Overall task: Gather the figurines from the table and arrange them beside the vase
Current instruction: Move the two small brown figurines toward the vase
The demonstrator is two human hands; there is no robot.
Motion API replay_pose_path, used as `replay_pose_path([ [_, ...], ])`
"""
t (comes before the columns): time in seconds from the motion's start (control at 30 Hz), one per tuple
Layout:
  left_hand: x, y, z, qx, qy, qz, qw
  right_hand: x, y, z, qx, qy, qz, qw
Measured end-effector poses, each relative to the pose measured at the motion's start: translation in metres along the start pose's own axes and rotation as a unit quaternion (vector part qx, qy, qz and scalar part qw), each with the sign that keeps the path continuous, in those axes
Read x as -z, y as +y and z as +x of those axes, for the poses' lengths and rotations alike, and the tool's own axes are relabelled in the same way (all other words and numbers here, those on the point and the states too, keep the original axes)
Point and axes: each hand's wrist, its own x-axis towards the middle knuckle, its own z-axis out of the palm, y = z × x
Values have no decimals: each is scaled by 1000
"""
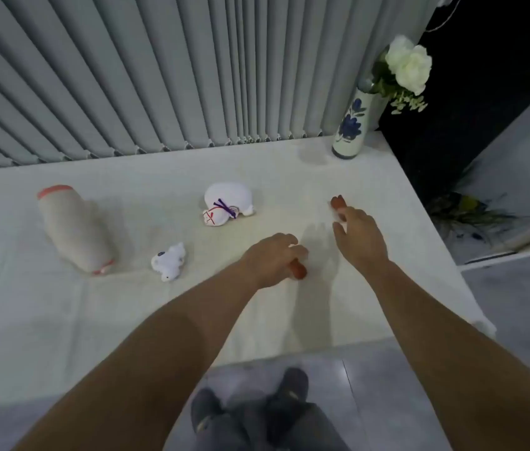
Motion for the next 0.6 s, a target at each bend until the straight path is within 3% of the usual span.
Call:
replay_pose_path([
  [0.1,-5,4,12,-15,-33,25,999,-4,14,13,-23,8,-10,1000],
  [0.4,-23,-6,28,-64,13,54,996,-19,41,39,-55,27,-52,997],
  [0.6,-14,-12,45,30,82,-34,996,-33,45,61,-43,26,-131,990],
])
